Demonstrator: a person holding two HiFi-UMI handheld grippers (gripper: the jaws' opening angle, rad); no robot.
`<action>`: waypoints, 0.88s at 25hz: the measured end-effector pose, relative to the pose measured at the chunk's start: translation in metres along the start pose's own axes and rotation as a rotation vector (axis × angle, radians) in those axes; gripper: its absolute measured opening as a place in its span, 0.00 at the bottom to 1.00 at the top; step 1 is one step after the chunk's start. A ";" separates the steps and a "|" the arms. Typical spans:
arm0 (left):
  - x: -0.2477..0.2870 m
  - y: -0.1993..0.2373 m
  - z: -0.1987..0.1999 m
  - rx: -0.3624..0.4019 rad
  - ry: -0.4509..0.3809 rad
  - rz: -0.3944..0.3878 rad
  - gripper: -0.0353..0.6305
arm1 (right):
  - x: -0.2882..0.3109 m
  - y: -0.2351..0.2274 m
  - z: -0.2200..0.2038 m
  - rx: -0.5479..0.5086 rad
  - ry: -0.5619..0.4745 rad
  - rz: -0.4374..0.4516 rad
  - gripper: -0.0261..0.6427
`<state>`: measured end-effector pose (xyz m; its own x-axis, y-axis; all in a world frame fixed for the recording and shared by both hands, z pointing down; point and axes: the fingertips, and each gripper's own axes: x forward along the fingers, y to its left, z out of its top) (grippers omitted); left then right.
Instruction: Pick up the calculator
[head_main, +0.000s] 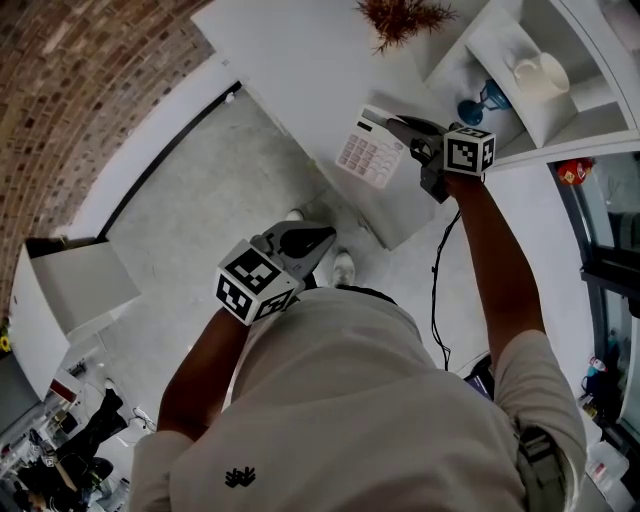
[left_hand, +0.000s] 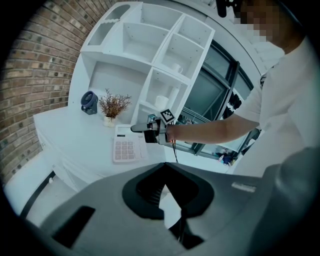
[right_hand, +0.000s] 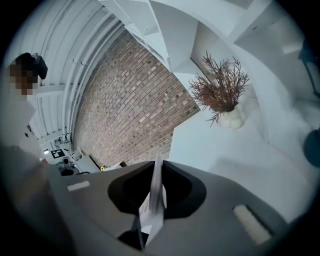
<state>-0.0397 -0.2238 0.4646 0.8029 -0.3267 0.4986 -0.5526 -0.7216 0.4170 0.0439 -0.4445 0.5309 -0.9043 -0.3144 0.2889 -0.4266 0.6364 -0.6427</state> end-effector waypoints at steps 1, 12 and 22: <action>0.000 -0.003 -0.001 0.001 -0.002 -0.002 0.06 | -0.002 0.004 0.003 -0.004 -0.005 0.000 0.13; 0.005 -0.047 -0.011 0.025 -0.023 -0.022 0.06 | -0.040 0.070 0.021 -0.055 -0.059 0.036 0.13; 0.005 -0.085 -0.032 0.039 -0.026 -0.034 0.06 | -0.079 0.128 0.013 -0.094 -0.087 0.079 0.13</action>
<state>0.0041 -0.1441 0.4557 0.8268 -0.3171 0.4646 -0.5164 -0.7554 0.4033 0.0608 -0.3479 0.4168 -0.9318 -0.3182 0.1747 -0.3578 0.7236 -0.5902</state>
